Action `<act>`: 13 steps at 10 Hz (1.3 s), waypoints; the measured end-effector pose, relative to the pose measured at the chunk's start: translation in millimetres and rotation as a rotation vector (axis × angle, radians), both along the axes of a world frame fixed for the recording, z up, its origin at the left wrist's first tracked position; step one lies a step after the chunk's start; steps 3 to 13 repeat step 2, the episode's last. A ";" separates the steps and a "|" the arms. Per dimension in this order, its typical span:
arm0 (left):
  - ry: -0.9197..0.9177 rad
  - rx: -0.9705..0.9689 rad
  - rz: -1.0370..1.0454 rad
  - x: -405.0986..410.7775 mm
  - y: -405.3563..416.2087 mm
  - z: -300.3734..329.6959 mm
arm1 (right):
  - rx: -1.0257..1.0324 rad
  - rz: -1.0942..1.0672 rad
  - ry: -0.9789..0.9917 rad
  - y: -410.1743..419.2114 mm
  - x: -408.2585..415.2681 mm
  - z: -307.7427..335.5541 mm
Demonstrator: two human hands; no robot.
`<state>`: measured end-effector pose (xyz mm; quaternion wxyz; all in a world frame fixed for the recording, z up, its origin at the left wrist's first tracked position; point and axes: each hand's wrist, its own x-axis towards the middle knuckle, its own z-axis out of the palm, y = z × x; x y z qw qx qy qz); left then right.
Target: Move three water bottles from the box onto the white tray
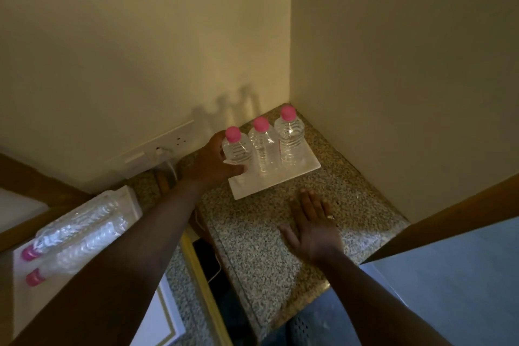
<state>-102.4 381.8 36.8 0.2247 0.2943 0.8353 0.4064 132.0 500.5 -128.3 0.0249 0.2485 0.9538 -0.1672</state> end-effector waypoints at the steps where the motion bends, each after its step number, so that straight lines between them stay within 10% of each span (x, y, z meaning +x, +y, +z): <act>1: 0.006 -0.027 0.019 5.7 -17.9 6.0 | -0.005 0.013 -0.061 1.1 -1.7 7.4; 13: 0.066 -0.096 0.086 15.5 -47.5 10.0 | -0.018 0.038 -0.109 -5.8 -3.2 19.5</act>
